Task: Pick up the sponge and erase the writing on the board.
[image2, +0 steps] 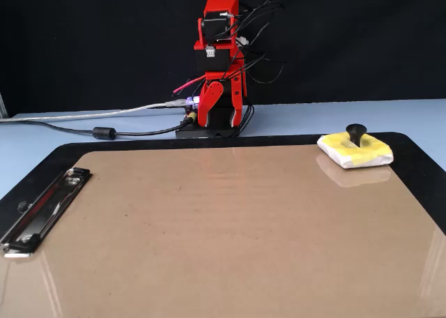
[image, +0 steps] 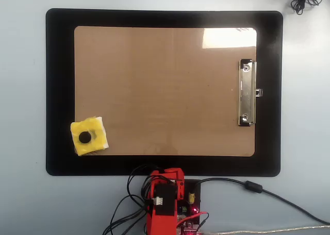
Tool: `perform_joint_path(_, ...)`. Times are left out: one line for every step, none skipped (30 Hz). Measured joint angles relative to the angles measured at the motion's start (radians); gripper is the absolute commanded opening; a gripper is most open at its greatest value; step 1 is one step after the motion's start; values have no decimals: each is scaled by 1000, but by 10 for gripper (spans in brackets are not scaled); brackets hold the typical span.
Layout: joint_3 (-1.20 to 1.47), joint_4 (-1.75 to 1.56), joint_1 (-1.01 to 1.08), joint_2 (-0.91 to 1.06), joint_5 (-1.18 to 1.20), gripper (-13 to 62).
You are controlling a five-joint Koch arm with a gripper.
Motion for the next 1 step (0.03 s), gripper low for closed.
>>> perform_joint_path(0,0,0,0,0,352)
